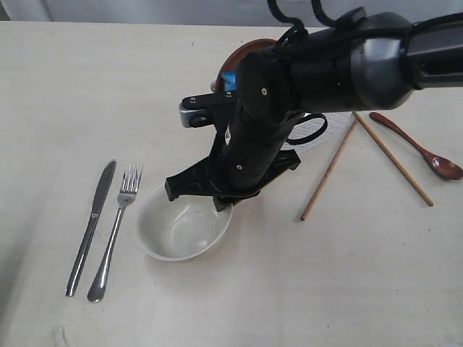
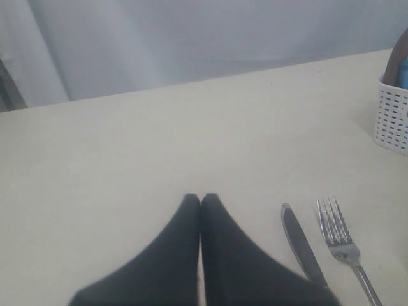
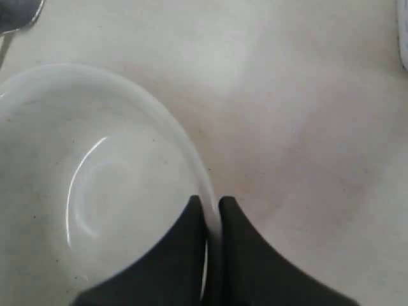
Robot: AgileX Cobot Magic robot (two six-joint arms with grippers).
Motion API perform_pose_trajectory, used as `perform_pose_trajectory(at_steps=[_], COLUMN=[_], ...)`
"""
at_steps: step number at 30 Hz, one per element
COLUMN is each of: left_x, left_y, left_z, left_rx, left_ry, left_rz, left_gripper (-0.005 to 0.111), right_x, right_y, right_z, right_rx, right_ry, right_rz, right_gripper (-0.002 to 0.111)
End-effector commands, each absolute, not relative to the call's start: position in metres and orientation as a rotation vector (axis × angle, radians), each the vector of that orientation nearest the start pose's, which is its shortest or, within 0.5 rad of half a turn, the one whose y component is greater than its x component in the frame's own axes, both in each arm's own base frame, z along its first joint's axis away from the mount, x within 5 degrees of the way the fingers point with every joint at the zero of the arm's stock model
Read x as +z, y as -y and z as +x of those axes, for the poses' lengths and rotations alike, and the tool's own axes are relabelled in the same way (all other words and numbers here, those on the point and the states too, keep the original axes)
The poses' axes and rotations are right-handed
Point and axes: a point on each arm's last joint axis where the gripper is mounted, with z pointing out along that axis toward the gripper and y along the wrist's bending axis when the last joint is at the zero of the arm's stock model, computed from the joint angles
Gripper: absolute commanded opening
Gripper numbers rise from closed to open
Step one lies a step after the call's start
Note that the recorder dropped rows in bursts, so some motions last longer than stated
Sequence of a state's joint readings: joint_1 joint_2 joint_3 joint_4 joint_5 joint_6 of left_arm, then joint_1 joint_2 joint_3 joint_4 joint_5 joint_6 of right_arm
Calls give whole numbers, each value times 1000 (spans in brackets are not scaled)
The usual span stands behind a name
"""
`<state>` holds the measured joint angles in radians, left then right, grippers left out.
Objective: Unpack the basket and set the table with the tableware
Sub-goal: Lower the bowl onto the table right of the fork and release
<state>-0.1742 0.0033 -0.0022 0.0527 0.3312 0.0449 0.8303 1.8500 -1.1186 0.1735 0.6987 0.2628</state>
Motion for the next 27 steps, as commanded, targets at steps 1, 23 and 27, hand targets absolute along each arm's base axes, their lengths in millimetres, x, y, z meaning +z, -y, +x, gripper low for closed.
perform_pose_trajectory(at_steps=[1,23,27], left_x=[184,184,184], left_y=[8,8,8], left_z=[53,53,53], left_rx=[-41,-41,-41], left_ry=[-1794,-1794,-1794], left_rz=[227,227,227], left_gripper=[0,0,0], right_x=[157,155,155], right_y=[-265,-259,-259], right_z=[229,224,224], right_rx=[328,258,253], right_ry=[-2919,-2953,-2951], right_rz=[-706,-851,-856], right_gripper=[0,1,20])
